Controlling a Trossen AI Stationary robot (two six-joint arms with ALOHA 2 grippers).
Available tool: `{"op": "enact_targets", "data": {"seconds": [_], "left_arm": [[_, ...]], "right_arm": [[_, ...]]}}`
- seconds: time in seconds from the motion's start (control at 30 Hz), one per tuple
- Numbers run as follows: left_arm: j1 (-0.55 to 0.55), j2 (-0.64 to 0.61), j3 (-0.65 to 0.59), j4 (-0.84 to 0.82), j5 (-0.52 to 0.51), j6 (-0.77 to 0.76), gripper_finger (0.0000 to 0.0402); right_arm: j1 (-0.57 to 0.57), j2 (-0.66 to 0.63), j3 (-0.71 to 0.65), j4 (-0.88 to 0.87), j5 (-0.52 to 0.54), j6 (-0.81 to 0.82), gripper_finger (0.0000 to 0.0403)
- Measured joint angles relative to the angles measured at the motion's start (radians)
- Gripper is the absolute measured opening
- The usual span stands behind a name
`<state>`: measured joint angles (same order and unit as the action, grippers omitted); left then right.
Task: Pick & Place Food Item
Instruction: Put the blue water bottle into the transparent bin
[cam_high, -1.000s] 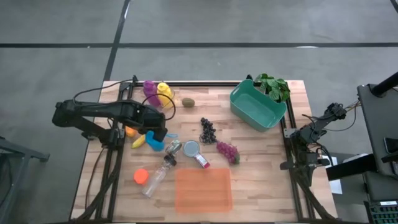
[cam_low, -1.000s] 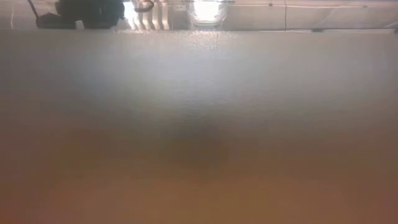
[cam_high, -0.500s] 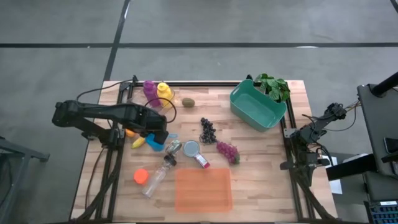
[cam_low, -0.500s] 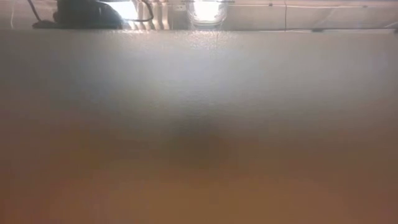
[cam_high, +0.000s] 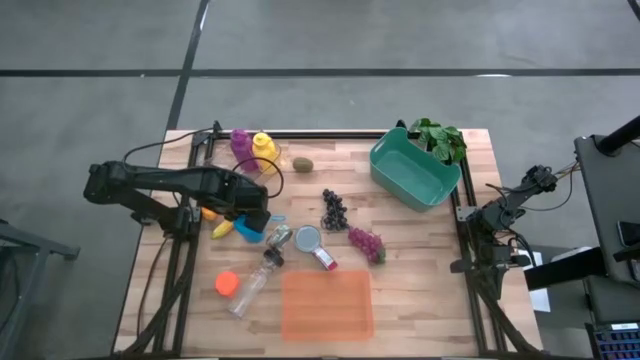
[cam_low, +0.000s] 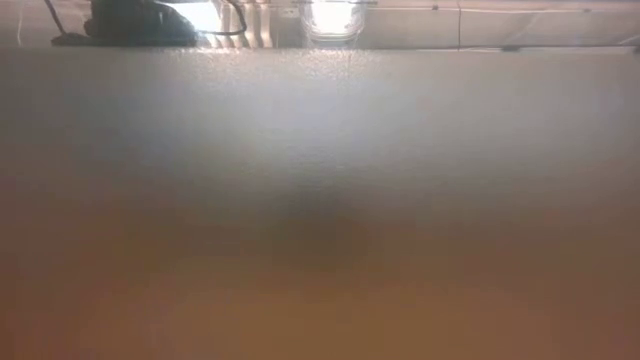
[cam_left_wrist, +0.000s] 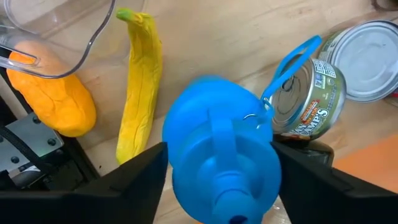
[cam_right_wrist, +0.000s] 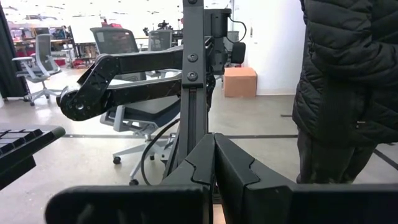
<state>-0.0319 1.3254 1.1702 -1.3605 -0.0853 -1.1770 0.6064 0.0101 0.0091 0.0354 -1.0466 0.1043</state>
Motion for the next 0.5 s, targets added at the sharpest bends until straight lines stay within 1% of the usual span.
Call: {"op": "enact_targets", "data": {"seconds": [0.23, 0.43, 0.5], "left_arm": [[0.000, 0.000, 0.000, 0.003, 0.000, 0.001, 0.0210], [0.000, 0.000, 0.000, 0.015, -0.003, -0.001, 0.0210], [0.000, 0.000, 0.000, 0.028, -0.004, 0.000, 0.0216]], "right_arm": [[0.000, 0.000, 0.000, 0.000, 0.000, 0.000, 0.0008], [0.000, 0.000, 0.000, 0.000, 0.000, 0.000, 0.0008], [0.000, 0.000, 0.000, 0.000, 0.000, 0.000, 0.0008]]}}
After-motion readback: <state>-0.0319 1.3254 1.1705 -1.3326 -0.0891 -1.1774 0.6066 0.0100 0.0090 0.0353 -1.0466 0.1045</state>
